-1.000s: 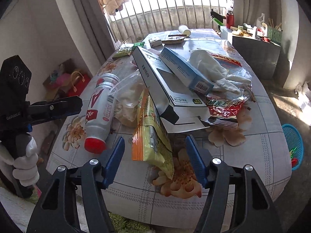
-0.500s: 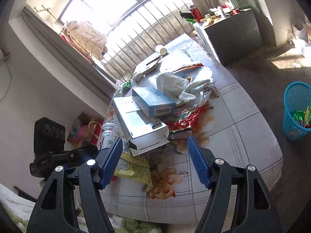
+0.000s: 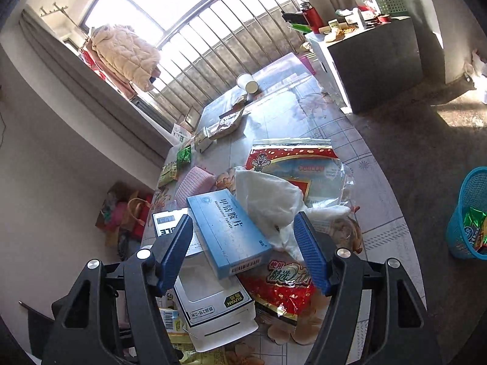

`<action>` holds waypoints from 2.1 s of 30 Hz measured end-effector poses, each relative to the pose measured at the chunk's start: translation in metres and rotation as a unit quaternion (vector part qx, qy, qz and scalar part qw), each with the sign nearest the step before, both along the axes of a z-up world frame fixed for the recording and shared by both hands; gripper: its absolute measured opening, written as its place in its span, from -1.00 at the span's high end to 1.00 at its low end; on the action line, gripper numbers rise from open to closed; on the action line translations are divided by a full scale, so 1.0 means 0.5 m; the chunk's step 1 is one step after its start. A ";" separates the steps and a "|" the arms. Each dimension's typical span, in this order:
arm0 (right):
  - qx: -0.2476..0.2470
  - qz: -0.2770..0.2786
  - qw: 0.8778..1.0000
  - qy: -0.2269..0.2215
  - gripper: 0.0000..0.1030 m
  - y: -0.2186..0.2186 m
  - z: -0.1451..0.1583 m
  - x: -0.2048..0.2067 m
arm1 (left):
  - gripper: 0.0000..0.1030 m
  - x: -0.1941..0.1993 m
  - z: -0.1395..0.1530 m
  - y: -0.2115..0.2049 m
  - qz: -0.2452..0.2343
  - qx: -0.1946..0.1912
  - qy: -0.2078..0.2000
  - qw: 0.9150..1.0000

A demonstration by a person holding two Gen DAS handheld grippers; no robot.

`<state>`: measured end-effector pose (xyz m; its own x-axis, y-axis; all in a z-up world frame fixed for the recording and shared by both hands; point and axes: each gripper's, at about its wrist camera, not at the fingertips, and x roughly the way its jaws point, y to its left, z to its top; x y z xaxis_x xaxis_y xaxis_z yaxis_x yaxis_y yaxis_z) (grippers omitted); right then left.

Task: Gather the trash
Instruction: 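Grasp the yellow-orange snack strip with the left tool while the right tool grasps the blue medicine box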

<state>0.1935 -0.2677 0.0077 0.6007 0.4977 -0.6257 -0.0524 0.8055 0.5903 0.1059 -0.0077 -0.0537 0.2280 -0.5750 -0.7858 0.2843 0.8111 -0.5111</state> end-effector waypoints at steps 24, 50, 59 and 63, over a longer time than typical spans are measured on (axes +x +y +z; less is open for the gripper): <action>-0.047 0.236 0.965 0.108 -0.60 0.204 -0.137 0.190 | 0.75 -0.033 0.009 0.078 -0.014 -0.025 -0.014 0.999; -0.004 0.190 0.978 0.089 -0.50 0.160 -0.089 0.176 | 0.75 -0.073 0.071 0.122 0.001 -0.033 -0.062 0.998; 0.004 0.164 0.983 0.083 -0.11 0.128 -0.067 0.116 | 0.75 -0.080 0.088 0.133 0.014 -0.056 -0.062 0.996; -0.020 0.154 0.984 0.084 -0.11 0.123 -0.078 0.091 | 0.75 -0.079 0.083 0.133 0.017 -0.060 -0.057 0.996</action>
